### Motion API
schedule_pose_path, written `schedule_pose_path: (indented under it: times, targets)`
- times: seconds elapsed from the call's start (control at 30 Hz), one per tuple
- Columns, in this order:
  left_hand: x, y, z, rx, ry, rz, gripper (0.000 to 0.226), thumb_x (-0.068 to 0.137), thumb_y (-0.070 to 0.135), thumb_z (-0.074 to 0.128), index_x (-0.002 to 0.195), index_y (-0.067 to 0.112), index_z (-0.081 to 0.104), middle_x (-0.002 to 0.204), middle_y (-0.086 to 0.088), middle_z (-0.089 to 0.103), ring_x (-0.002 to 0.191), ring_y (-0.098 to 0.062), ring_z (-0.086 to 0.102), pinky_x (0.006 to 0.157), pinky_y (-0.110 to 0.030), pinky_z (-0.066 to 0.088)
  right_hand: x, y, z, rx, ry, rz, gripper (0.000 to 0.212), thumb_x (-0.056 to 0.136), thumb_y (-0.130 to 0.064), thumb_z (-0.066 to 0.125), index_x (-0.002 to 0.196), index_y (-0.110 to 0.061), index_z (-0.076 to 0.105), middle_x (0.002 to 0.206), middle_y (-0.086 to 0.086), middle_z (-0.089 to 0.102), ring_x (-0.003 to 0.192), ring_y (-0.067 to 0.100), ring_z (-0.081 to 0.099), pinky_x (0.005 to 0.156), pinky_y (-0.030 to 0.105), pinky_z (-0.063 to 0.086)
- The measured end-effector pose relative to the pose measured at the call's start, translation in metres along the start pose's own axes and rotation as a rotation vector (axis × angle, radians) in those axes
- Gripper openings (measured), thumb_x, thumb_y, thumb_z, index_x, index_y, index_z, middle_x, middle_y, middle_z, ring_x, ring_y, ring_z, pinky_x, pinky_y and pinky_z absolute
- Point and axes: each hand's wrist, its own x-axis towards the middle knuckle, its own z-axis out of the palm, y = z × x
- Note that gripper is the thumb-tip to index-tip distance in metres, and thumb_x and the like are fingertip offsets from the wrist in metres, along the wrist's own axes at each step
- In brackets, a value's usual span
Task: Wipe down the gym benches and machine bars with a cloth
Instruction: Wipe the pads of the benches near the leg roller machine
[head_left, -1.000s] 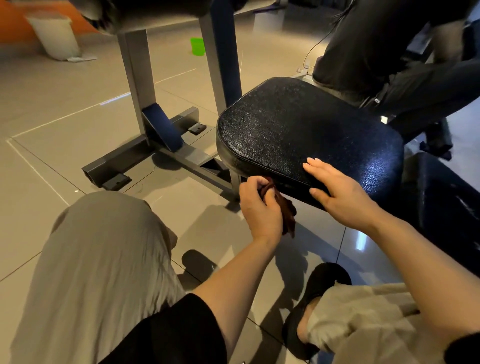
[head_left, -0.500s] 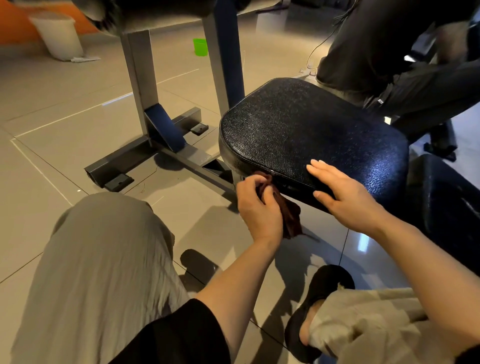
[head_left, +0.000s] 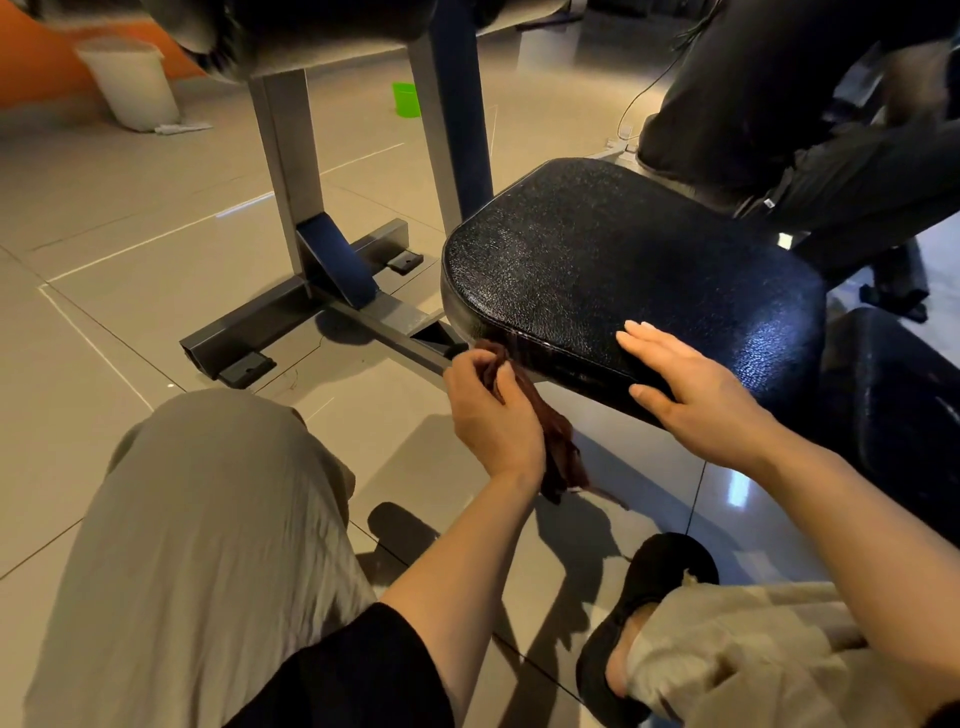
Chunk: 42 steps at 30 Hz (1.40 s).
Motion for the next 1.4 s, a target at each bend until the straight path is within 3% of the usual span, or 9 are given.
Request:
schedule_pose_path:
  times: [0.13, 0.33, 0.43, 0.7, 0.8, 0.93, 1.1, 1.3, 1.4]
  targets:
    - [0.021, 0.036, 0.004, -0.062, 0.095, 0.187, 0.011, 0.091, 0.009, 0.058, 0.102, 0.009, 0.055, 0.104, -0.002, 0.058, 0.097, -0.013, 0.056, 0.089, -0.025, 0.047, -0.002, -0.001, -0.001, 0.001, 0.0, 0.006, 0.06, 0.098, -0.015, 0.053, 0.153, -0.024, 0.028, 0.16, -0.012, 0.019, 0.147, 0.002, 0.011, 0.112, 0.016, 0.008]
    - [0.005, 0.013, 0.015, 0.034, -0.217, 0.513, 0.028, 0.092, 0.011, 0.059, 0.119, 0.008, 0.065, 0.131, -0.006, 0.058, 0.129, -0.017, 0.045, 0.112, -0.034, 0.032, -0.004, -0.004, -0.001, -0.014, -0.004, 0.004, 0.064, 0.098, -0.017, 0.056, 0.153, -0.026, 0.025, 0.16, -0.013, 0.016, 0.143, -0.003, 0.007, 0.109, 0.013, 0.006]
    - [-0.002, -0.006, 0.017, 0.245, -0.208, 0.6, 0.038, 0.093, 0.026, 0.054, 0.129, 0.019, 0.06, 0.143, -0.001, 0.05, 0.142, -0.021, 0.03, 0.117, -0.05, 0.02, -0.005, -0.004, -0.001, -0.03, -0.005, -0.004, 0.065, 0.098, -0.019, 0.056, 0.154, -0.026, 0.024, 0.16, -0.014, 0.014, 0.143, -0.004, 0.005, 0.11, 0.014, 0.006]
    - [-0.019, -0.017, 0.009, 0.084, -0.247, 0.433, 0.031, 0.086, 0.016, 0.057, 0.117, 0.014, 0.06, 0.124, -0.01, 0.048, 0.118, -0.018, 0.047, 0.104, -0.02, 0.037, -0.006, -0.005, 0.0, -0.039, 0.013, -0.011, 0.067, 0.096, -0.018, 0.059, 0.153, -0.025, 0.025, 0.16, -0.013, 0.016, 0.146, 0.001, 0.008, 0.111, 0.016, 0.007]
    - [-0.032, -0.032, 0.001, 0.105, -0.362, 0.354, 0.028, 0.08, 0.003, 0.064, 0.108, 0.01, 0.062, 0.113, -0.007, 0.051, 0.104, -0.007, 0.046, 0.094, -0.028, 0.043, -0.005, -0.005, 0.0, -0.05, 0.006, -0.015, 0.067, 0.096, -0.019, 0.059, 0.153, -0.025, 0.024, 0.16, -0.012, 0.015, 0.144, -0.003, 0.007, 0.111, 0.014, 0.006]
    - [-0.032, -0.032, -0.008, 0.113, -0.172, 0.235, 0.026, 0.083, 0.005, 0.062, 0.108, 0.008, 0.061, 0.114, -0.009, 0.048, 0.105, -0.016, 0.048, 0.093, -0.039, 0.049, -0.005, -0.005, -0.001, -0.064, -0.002, -0.02, 0.067, 0.097, -0.021, 0.057, 0.154, -0.026, 0.022, 0.16, -0.013, 0.014, 0.14, -0.007, 0.004, 0.11, 0.014, 0.005]
    - [-0.002, 0.008, 0.005, 0.065, -0.039, 0.362, 0.027, 0.086, 0.006, 0.061, 0.112, 0.006, 0.059, 0.12, -0.015, 0.047, 0.115, -0.02, 0.046, 0.105, -0.022, 0.038, -0.005, -0.005, 0.001, -0.078, 0.011, -0.017, 0.068, 0.096, -0.021, 0.058, 0.154, -0.026, 0.022, 0.161, -0.012, 0.015, 0.147, 0.003, 0.008, 0.111, 0.018, 0.008]
    - [-0.013, -0.001, 0.01, 0.046, -0.239, 0.383, 0.03, 0.076, -0.002, 0.063, 0.104, 0.008, 0.059, 0.11, -0.011, 0.047, 0.104, -0.014, 0.047, 0.095, -0.013, 0.037, -0.005, -0.003, 0.004, -0.094, 0.028, -0.025, 0.07, 0.095, -0.021, 0.061, 0.154, -0.024, 0.023, 0.161, -0.01, 0.016, 0.147, 0.004, 0.009, 0.11, 0.015, 0.008]
    - [-0.026, -0.011, 0.005, 0.072, -0.36, 0.384, 0.029, 0.072, -0.004, 0.061, 0.099, 0.009, 0.058, 0.106, -0.005, 0.046, 0.097, -0.007, 0.046, 0.09, -0.025, 0.044, -0.004, -0.003, 0.005, -0.085, 0.028, -0.023, 0.07, 0.094, -0.02, 0.062, 0.153, -0.023, 0.024, 0.161, -0.009, 0.018, 0.147, 0.003, 0.01, 0.111, 0.016, 0.009]
